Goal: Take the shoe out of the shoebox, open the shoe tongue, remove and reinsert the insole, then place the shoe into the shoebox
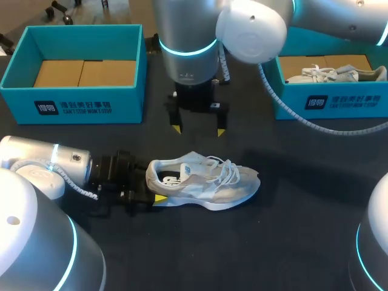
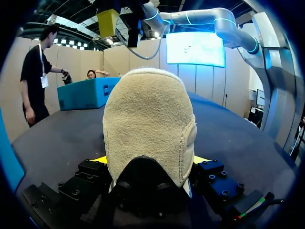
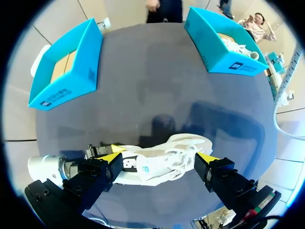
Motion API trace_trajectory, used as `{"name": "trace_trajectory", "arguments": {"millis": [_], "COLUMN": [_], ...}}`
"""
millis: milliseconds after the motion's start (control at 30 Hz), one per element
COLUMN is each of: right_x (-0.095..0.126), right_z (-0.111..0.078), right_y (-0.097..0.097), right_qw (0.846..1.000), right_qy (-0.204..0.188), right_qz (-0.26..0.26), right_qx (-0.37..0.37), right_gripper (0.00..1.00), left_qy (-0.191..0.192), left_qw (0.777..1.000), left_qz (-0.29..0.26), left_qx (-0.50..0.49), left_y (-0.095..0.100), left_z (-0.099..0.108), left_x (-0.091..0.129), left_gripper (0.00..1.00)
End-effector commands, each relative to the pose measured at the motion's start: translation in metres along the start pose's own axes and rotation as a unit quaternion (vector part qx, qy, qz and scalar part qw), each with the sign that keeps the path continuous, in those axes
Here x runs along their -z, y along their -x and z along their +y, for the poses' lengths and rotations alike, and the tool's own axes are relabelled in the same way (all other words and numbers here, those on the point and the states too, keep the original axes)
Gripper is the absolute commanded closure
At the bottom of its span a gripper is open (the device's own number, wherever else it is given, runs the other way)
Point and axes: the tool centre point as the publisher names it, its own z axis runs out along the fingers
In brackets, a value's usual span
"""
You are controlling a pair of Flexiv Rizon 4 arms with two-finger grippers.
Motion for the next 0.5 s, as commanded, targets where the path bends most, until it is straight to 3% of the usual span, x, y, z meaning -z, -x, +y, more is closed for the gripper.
{"name": "trace_trajectory", "arguments": {"millis": [33, 500], "right_x": [-0.005, -0.023], "right_z": [-0.013, -0.043], "right_y": [-0.021, -0.039], "right_qw": [0.997, 0.996], "right_qy": [0.016, 0.02], "right_qz": [-0.019, -0.028], "right_qx": [-0.07, -0.077], "right_gripper": [0.0, 0.0], "left_qy": [0.002, 0.002], "left_qw": [1.0, 1.0], "left_qz": [0.001, 0.001], "left_qx": [0.0, 0.0], "left_y": [0.002, 0.002], "left_z": [0.003, 0.003], "left_x": [-0.003, -0.003], "left_gripper": [1.0, 1.0]}}
